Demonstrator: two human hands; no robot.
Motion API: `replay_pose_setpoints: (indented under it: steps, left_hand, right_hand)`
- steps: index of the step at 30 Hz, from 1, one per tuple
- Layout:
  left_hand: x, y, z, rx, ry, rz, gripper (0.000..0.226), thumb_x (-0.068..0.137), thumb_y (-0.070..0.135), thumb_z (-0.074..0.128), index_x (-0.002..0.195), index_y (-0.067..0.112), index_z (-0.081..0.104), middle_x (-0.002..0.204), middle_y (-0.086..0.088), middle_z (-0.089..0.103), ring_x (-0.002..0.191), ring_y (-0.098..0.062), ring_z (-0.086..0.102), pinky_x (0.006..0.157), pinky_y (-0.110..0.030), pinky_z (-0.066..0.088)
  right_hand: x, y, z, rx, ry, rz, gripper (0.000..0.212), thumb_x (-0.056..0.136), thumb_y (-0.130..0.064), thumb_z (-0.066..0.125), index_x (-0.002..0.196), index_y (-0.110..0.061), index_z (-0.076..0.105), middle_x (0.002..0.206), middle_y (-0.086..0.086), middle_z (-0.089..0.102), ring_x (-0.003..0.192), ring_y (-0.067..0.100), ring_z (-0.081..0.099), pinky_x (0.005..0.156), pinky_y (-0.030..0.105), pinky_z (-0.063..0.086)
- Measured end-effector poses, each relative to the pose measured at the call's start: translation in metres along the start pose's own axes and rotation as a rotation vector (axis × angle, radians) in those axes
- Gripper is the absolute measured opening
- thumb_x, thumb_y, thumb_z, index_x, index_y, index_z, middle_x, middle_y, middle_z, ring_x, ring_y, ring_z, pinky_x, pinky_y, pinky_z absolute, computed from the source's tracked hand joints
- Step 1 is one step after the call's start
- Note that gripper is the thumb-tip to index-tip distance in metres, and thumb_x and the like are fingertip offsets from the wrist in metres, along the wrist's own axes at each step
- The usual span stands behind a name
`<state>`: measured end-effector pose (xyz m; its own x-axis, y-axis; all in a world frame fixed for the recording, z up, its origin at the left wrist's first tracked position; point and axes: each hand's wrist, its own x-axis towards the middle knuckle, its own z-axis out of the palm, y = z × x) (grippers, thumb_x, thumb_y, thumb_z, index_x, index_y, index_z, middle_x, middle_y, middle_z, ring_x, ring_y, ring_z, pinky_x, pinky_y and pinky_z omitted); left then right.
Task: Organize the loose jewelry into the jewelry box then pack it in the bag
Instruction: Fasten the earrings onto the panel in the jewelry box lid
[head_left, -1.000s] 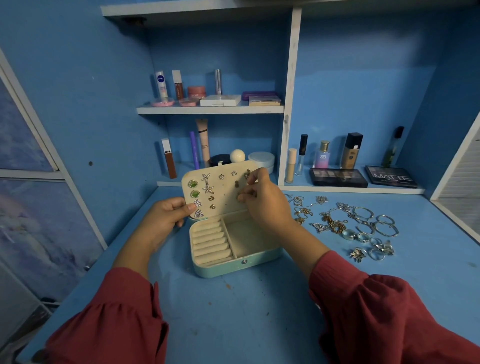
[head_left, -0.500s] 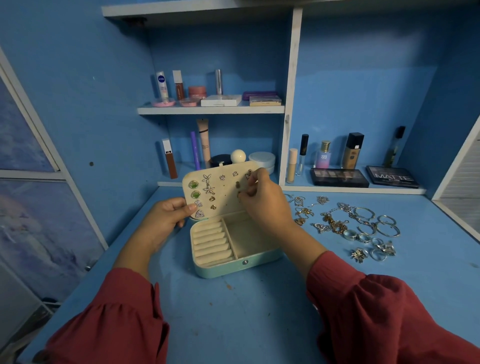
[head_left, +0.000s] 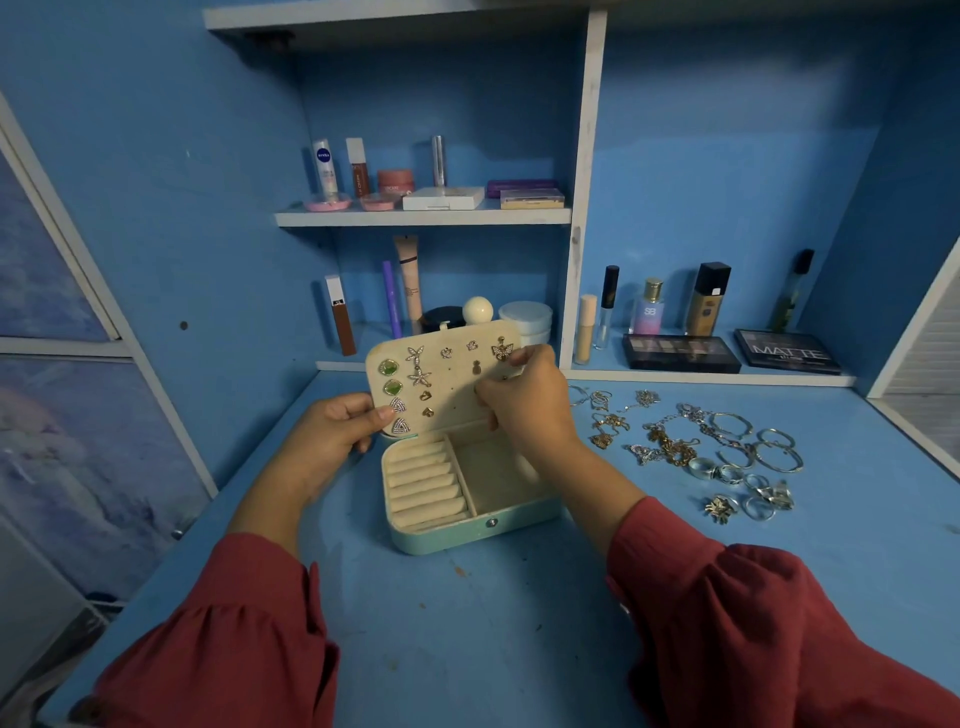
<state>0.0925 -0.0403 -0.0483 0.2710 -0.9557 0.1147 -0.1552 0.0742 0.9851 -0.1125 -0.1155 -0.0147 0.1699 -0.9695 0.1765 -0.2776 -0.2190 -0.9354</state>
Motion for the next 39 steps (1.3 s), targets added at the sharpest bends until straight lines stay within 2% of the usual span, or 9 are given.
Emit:
replay_pose_setpoints:
  steps: [5, 12, 17, 19, 25, 28, 31, 35, 39]
  left_hand:
    - [0.0, 0.0, 0.0, 0.005, 0.011, -0.01, 0.021, 0.075, 0.028, 0.068, 0.091, 0.018, 0.077, 0.108, -0.025, 0.067, 0.072, -0.024, 0.038, 0.059, -0.027, 0.032]
    - [-0.002, 0.002, 0.001, 0.007, 0.015, -0.015, 0.016, 0.08, 0.025, 0.067, 0.09, 0.019, 0.077, 0.106, -0.019, 0.07, 0.069, -0.02, 0.039, 0.059, -0.026, 0.034]
    - [-0.002, 0.003, 0.001, 0.016, 0.019, -0.011, 0.013, 0.083, 0.021, 0.066, 0.089, 0.021, 0.078, 0.103, -0.016, 0.071, 0.062, -0.014, 0.039, 0.06, -0.025, 0.034]
    - [-0.002, 0.002, 0.001, 0.019, 0.021, -0.016, 0.014, 0.084, 0.02, 0.066, 0.09, 0.019, 0.077, 0.103, -0.015, 0.072, 0.061, -0.013, 0.038, 0.061, -0.026, 0.034]
    - [-0.003, 0.003, 0.0, 0.014, 0.028, -0.027, 0.013, 0.086, 0.015, 0.065, 0.092, 0.016, 0.077, 0.101, -0.012, 0.073, 0.063, -0.014, 0.038, 0.063, -0.026, 0.034]
    - [-0.005, 0.005, 0.0, -0.004, 0.01, -0.042, 0.013, 0.084, 0.016, 0.066, 0.09, 0.018, 0.078, 0.102, -0.009, 0.073, 0.07, -0.016, 0.042, 0.065, -0.027, 0.035]
    - [-0.008, 0.007, 0.001, -0.024, 0.01, -0.055, 0.015, 0.084, 0.008, 0.065, 0.089, 0.016, 0.077, 0.101, -0.008, 0.074, 0.072, -0.01, 0.053, 0.067, -0.026, 0.036]
    - [-0.013, 0.014, 0.005, -0.066, -0.021, -0.061, 0.016, 0.078, 0.005, 0.067, 0.082, 0.015, 0.078, 0.092, -0.004, 0.075, 0.075, -0.008, 0.06, 0.068, -0.023, 0.037]
    - [-0.015, 0.016, 0.004, -0.095, -0.089, -0.055, 0.023, 0.057, 0.001, 0.078, 0.075, 0.015, 0.079, 0.084, -0.005, 0.074, 0.083, -0.014, 0.066, 0.078, -0.018, 0.05]
  right_hand:
    - [0.0, 0.0, 0.0, 0.056, 0.002, 0.034, 0.031, 0.081, -0.008, 0.064, 0.094, -0.02, 0.039, 0.09, 0.011, 0.063, 0.044, 0.011, 0.055, 0.035, 0.015, 0.037]
    - [0.001, -0.007, -0.004, 0.236, -0.023, 0.163, 0.033, 0.081, -0.001, 0.065, 0.099, -0.016, 0.041, 0.098, 0.018, 0.066, 0.047, 0.01, 0.055, 0.035, 0.014, 0.037]
    - [0.003, -0.013, -0.006, 0.312, -0.061, 0.239, 0.014, 0.091, -0.002, 0.043, 0.104, -0.006, 0.045, 0.085, 0.019, 0.071, 0.039, 0.01, 0.055, 0.033, 0.016, 0.034]
    - [0.007, -0.015, -0.008, 0.338, -0.084, 0.286, 0.018, 0.09, -0.004, 0.036, 0.095, 0.0, 0.052, 0.081, 0.022, 0.071, 0.04, 0.015, 0.056, 0.036, 0.018, 0.034]
    - [0.003, -0.024, -0.026, 0.569, -0.215, 0.446, 0.02, 0.098, -0.02, 0.034, 0.087, -0.013, 0.049, 0.084, 0.017, 0.066, 0.047, 0.018, 0.056, 0.044, 0.023, 0.031]
    - [0.009, -0.017, -0.033, 0.703, -0.285, 0.562, 0.026, 0.101, -0.035, 0.038, 0.104, -0.01, 0.043, 0.105, 0.022, 0.068, 0.044, 0.019, 0.059, 0.036, 0.02, 0.034]
    - [0.018, -0.006, -0.039, 0.81, -0.373, 0.671, 0.036, 0.1, -0.041, 0.042, 0.119, -0.012, 0.033, 0.107, 0.029, 0.067, 0.042, 0.019, 0.061, 0.031, 0.017, 0.035]
    - [0.019, 0.002, -0.048, 0.846, -0.471, 0.726, 0.02, 0.095, -0.023, 0.045, 0.111, -0.011, 0.041, 0.091, 0.029, 0.069, 0.043, 0.015, 0.06, 0.031, 0.013, 0.034]
    - [0.021, 0.011, -0.053, 0.888, -0.521, 0.773, 0.023, 0.081, -0.011, 0.046, 0.103, -0.013, 0.038, 0.102, 0.029, 0.067, 0.044, 0.013, 0.06, 0.029, 0.013, 0.033]
